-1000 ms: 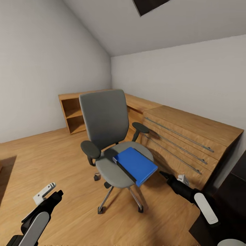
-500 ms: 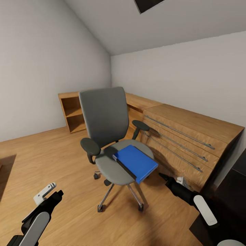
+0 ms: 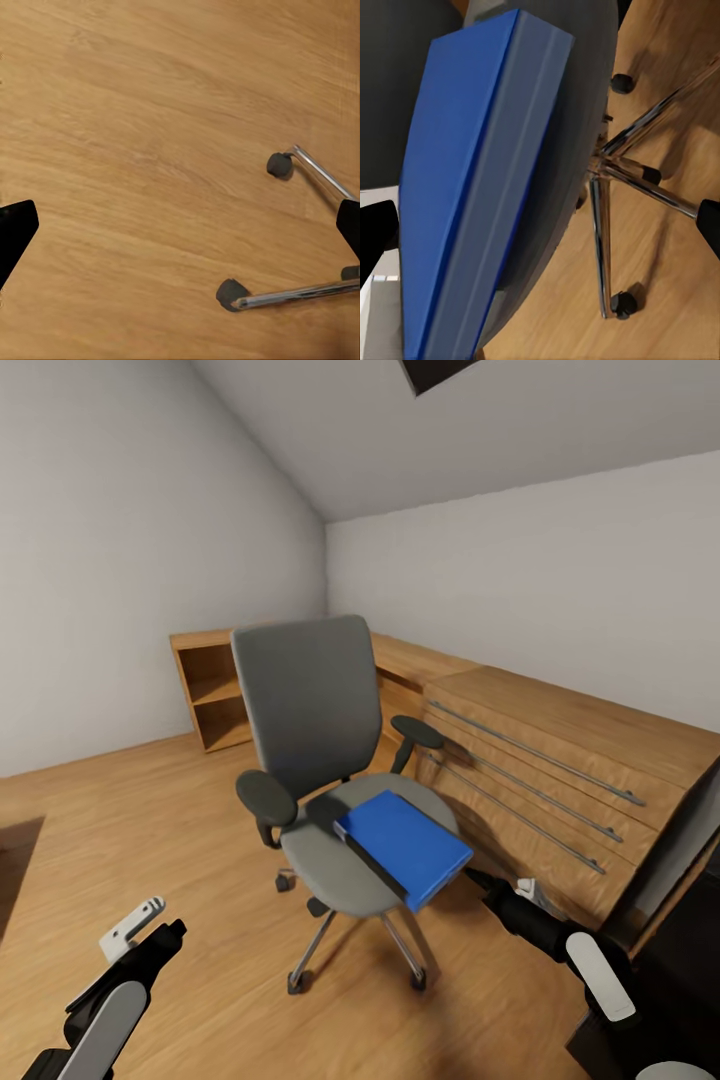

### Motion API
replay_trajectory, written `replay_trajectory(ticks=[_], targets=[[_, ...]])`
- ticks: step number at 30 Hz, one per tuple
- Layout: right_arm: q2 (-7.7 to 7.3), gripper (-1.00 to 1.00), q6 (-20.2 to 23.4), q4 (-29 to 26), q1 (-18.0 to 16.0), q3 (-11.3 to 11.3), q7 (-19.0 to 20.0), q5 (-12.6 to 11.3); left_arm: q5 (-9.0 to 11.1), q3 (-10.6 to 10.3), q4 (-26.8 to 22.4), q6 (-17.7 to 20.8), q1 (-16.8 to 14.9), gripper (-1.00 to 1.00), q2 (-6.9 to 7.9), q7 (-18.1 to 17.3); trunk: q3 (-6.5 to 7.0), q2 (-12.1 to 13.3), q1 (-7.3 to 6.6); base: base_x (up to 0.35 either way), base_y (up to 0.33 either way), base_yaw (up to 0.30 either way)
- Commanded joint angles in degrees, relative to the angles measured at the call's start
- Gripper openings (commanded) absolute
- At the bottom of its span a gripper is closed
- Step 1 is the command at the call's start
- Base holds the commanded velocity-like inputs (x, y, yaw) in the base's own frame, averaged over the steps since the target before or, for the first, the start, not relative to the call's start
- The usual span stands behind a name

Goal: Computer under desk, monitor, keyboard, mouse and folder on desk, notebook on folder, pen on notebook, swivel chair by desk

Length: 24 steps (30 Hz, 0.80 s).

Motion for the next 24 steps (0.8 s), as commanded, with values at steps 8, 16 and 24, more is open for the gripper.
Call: replay_trajectory(ticks=[8, 16, 24], targets=[[0.01, 1.0, 0.3, 0.0, 0.0, -0.2, 0.1, -0.2, 0.1, -0.2, 0.7, 0.2, 0.0, 1.0, -0.21, 0.2, -0.06, 0.0, 0.01, 0.118, 0.027, 0.0], [0.01, 1.0, 0.3, 0.0, 0.0, -0.1, 0.1, -0.1, 0.1, -0.2, 0.7, 0.1, 0.0, 1.0, -0.14, 0.3, -0.06, 0.0, 0.01, 0.047, 0.0, 0.0], [0.01, 1.0, 0.3, 0.0, 0.0, -0.1, 0.1, -0.2, 0.1, -0.3, 0.7, 0.2, 0.0, 1.0, -0.15, 0.2, -0.06, 0.0, 0.01, 0.118, 0.0, 0.0]])
